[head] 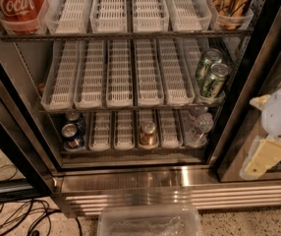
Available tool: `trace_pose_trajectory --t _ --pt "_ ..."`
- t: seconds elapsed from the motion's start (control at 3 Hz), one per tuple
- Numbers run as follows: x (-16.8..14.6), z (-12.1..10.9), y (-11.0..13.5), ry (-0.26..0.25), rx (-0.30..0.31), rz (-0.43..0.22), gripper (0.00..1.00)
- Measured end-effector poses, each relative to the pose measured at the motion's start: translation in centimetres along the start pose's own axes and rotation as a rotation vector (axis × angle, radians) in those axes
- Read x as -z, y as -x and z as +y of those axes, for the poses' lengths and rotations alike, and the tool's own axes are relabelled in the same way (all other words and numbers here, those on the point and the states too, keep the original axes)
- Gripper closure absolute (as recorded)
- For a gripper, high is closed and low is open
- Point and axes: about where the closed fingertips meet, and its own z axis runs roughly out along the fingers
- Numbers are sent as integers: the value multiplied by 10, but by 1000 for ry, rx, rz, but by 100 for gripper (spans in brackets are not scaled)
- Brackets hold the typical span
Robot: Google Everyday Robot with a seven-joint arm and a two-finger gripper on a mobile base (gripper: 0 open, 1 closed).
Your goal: Pick water bottle from bottom shelf of fridge
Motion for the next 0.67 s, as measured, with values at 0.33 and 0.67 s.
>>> trace_pose_trajectory --t 0.33,0.67 --pt "-49 12 -17 -11 -5 -52 0" --pt "-57 20 -18 -6 -9 -42 0"
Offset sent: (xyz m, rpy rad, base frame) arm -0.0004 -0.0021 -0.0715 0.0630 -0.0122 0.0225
